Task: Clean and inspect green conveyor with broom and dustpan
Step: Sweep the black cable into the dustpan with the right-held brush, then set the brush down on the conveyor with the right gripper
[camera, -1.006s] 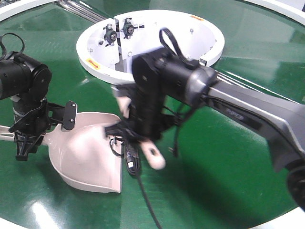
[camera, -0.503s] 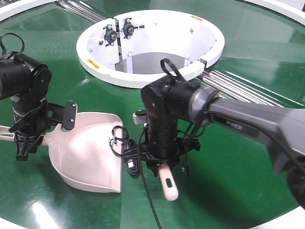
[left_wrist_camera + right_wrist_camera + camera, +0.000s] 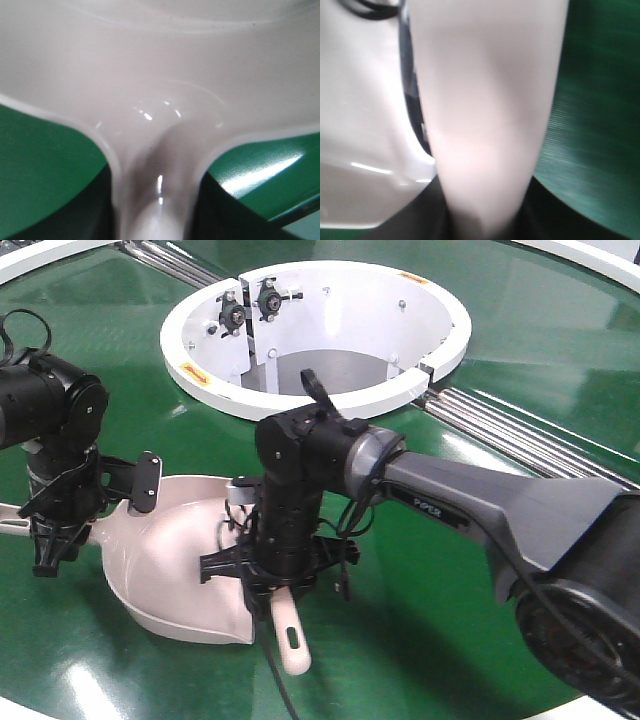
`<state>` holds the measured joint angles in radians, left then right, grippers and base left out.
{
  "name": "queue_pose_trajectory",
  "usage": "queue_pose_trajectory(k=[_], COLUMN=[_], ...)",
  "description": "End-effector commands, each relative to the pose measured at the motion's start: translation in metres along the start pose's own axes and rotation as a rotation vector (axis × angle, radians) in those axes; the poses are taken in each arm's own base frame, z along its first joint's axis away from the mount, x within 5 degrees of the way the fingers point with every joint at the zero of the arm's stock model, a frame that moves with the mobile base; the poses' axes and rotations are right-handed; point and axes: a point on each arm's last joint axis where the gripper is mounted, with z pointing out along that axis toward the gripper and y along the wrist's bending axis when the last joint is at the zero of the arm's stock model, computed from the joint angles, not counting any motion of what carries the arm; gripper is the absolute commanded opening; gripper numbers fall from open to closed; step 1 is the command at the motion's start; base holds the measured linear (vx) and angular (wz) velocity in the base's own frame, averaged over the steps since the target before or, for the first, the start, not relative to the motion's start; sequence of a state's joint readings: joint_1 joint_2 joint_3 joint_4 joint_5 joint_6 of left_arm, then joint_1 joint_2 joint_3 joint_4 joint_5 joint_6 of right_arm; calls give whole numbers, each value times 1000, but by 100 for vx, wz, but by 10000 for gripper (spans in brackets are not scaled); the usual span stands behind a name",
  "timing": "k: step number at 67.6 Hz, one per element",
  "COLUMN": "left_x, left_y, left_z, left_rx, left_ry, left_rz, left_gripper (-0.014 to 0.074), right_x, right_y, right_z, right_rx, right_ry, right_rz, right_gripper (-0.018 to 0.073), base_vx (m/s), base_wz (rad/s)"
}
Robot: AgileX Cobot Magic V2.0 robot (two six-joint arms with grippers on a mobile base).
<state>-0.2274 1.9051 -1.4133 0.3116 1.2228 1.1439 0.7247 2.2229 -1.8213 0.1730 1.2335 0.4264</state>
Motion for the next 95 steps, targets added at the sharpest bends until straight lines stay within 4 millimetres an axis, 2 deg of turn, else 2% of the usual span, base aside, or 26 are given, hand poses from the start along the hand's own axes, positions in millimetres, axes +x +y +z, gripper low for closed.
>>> queue_pose_trajectory(k=[1, 9, 18, 24, 46, 55, 66, 82, 95], left_x=[6, 6, 6, 6, 6, 6, 6, 6, 6], left_y=[-2, -2, -2, -2, -2, -2, -2, -2, -2], left_z=[-24, -24, -24, -24, -24, -24, -24, -24, -24], left_rx=[-50, -50, -50, -50, -50, -50, -50, -50, -50], left_ry=[-9, -9, -9, -9, -9, -9, -9, -9, -9], left_rz=[-31, -31, -31, -31, -31, -31, -31, -31, -31], left_gripper=[-6, -6, -6, -6, -6, -6, -6, -6, -6], right_x=[12, 14, 12, 12, 3, 3, 10, 38, 62], right_y=[25, 45, 54, 52, 29, 3, -51, -134, -179], right_z=[-40, -58, -82, -91, -102, -109, -113, -125, -129], right_rx=[-83, -150, -210, -207, -95, -58, 50, 157, 153], right_ry=[-34, -84, -148, -174, -248, -248, -225, -215, -258], right_rz=[-105, -198, -224, -216, -170, -139, -93, -25, 24], right_gripper=[-2, -2, -2, -2, -1, -1, -1, -1, -1], base_vx=[0, 0, 0, 0, 0, 0, 0, 0, 0], base_wz=[0, 0, 0, 0, 0, 0, 0, 0, 0])
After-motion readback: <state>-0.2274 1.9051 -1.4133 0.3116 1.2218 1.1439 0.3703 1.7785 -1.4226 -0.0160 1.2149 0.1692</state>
